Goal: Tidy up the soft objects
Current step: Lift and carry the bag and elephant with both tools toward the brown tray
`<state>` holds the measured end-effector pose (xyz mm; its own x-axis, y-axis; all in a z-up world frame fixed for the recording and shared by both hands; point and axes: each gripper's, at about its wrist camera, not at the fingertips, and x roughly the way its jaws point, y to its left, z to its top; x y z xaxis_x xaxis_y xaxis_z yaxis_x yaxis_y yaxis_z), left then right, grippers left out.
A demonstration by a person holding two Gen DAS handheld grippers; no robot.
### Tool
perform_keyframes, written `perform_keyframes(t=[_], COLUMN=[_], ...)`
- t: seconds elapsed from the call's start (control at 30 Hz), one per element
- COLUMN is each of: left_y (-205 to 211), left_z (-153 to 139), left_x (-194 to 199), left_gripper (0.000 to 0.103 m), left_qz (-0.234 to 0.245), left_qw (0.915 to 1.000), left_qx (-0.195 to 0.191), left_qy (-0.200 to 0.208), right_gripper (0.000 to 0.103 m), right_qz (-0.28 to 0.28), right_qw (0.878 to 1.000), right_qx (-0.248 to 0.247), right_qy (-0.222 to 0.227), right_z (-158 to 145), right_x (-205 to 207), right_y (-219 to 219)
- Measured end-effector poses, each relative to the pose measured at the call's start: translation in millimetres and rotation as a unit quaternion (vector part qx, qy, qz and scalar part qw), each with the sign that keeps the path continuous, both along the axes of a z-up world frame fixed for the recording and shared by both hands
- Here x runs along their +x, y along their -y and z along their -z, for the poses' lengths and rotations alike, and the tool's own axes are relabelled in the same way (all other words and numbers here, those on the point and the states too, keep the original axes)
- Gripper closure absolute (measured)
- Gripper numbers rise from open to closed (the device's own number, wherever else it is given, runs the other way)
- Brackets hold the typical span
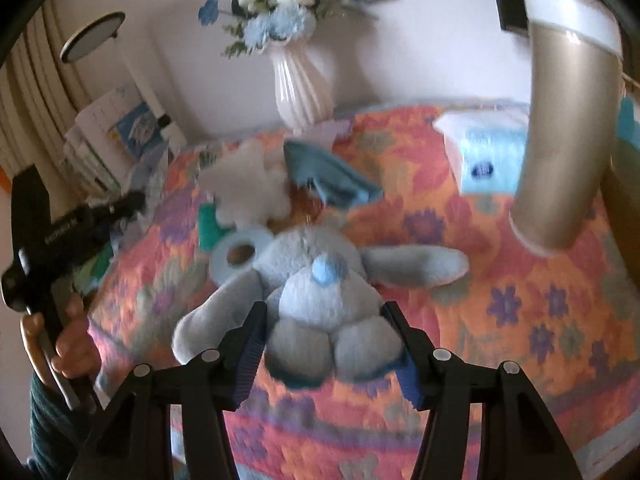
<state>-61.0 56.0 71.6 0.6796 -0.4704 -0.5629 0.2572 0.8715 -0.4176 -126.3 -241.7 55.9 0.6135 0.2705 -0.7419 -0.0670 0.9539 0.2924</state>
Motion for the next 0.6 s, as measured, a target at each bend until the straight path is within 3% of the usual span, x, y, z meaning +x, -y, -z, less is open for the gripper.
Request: perform_keyframes(t=[0.03,0.1,0.3,0.43,0.6], left_y=[2.7,8.3,19.9,30.1,55.6], left_z=[-0.7,-2.3,-17.5,-24.2,-34.4], left_x=[-1.4,-3.0,-23.6,-38.4,-58.7], left_gripper=[0.059,0.059,0.059,0.059,0.059], left_qz=[0.003,0.006,0.020,0.031,0.057], left_qw=[1.0000,1.0000,0.9995,0.9991,0.9976], left_qx=[-0.001,0.003,0.022,0.022,0.026], left_qy=[0.000,-0.001,0.012,0.016,0.029], right_gripper=[0.028,0.023,0.019,0.053,0.055], right_qz=[-0.003,-0.008,-0.026,-0.038,-0.025], right_qw=[1.000,1.000,0.998,0.999,0.999], right_qx=[0.001,0.006,0.016,-0.022,-0.028], right_qy=[-0.005,-0.017,-0.052,-0.026,0.000], right_z=[3.6,10.5,32.1,27.5,11.9], right_x=[-1.0,1.3,24.8,9.5,-15.2], right_y=[-0.1,-0.2,-8.8,-23.7,-19.1])
